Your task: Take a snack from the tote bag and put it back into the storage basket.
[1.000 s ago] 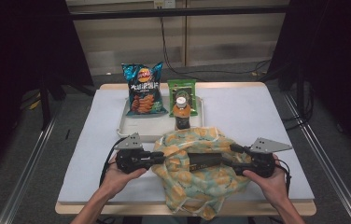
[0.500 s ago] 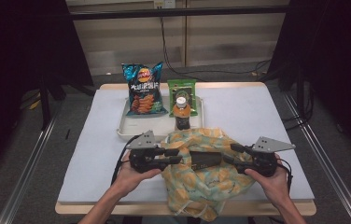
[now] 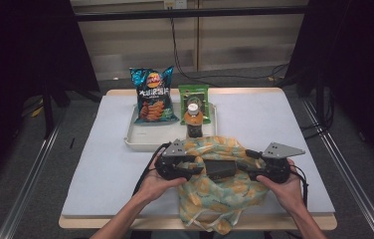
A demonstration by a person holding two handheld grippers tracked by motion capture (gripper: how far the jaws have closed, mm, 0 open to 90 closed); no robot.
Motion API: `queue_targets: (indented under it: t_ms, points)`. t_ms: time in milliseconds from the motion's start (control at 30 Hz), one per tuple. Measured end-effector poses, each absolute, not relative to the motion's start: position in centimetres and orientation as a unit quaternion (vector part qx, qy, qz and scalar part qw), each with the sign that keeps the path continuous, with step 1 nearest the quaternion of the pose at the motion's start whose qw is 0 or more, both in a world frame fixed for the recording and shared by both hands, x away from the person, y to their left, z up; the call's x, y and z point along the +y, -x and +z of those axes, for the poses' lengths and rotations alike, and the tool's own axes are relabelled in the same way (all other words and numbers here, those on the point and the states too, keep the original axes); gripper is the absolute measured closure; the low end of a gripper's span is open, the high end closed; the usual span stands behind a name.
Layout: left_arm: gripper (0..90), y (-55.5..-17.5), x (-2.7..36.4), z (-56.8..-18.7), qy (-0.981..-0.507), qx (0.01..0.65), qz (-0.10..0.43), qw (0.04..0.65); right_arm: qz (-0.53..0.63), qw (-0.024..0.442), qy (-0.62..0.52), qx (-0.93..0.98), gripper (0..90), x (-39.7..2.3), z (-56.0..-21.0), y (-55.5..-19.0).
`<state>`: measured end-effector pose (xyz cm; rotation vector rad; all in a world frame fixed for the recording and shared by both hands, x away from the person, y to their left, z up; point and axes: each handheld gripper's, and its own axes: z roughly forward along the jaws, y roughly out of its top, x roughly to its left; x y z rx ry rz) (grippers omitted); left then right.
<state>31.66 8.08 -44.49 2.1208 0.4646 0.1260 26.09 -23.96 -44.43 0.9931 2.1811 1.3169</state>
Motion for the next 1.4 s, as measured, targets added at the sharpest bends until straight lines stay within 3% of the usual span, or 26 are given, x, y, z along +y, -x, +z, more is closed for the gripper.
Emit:
queue_targets:
  t_ms: [33, 67, 100, 133, 200, 333, 367, 533, 667, 1033, 1400]
  points:
    - [63.0, -31.7, 8.1, -44.5, -0.863, 0.189, 0.051, 0.465, 0.472, 0.202, -0.356, 0.781, 43.0, -24.0, -44.4, -26.1]
    - [63.0, -31.8, 8.4, -44.4, -0.862, 0.195, 0.05, 0.464, 0.469, 0.201, -0.356, 0.783, 43.1, -23.9, -44.5, -26.1]
    - [70.6, -31.9, 8.7, -44.3, -0.862, 0.193, 0.051, 0.467, 0.468, 0.198, -0.356, 0.784, 43.6, -24.0, -44.7, -26.2]
    - [84.8, -32.0, 8.9, -44.3, -0.861, 0.194, 0.049, 0.467, 0.467, 0.197, -0.359, 0.784, 43.9, -24.0, -44.8, -26.4]
    - [87.5, -32.3, 9.4, -44.2, -0.857, 0.197, 0.031, 0.474, 0.466, 0.198, -0.361, 0.783, 44.4, -24.1, -44.9, -26.5]
    - [88.2, -32.1, 10.4, -43.6, -0.864, 0.189, 0.03, 0.465, 0.463, 0.193, -0.365, 0.784, 50.3, -24.1, -44.9, -27.0]
    - [88.3, -31.9, 11.2, -43.4, -0.87, 0.187, 0.032, 0.454, 0.459, 0.19, -0.363, 0.788, 57.6, -24.0, -44.9, -27.3]
    - [88.4, -32.0, 12.9, -43.5, -0.873, 0.194, 0.035, 0.446, 0.46, 0.185, -0.359, 0.791, 63.1, -23.3, -44.7, -28.4]
    - [87.9, -32.1, 14.3, -44.0, -0.867, 0.208, 0.022, 0.453, 0.459, 0.184, -0.354, 0.794, 61.0, -22.5, -44.9, -28.8]
    - [88.0, -31.4, 16.7, -43.9, -0.88, 0.202, 0.049, 0.428, 0.48, 0.177, -0.35, 0.784, 50.2, -21.1, -45.4, -28.6]
    - [88.2, -31.7, 17.2, -45.5, -0.885, 0.212, 0.063, 0.41, 0.48, 0.175, -0.342, 0.789, 52.7, -20.7, -45.3, -28.4]
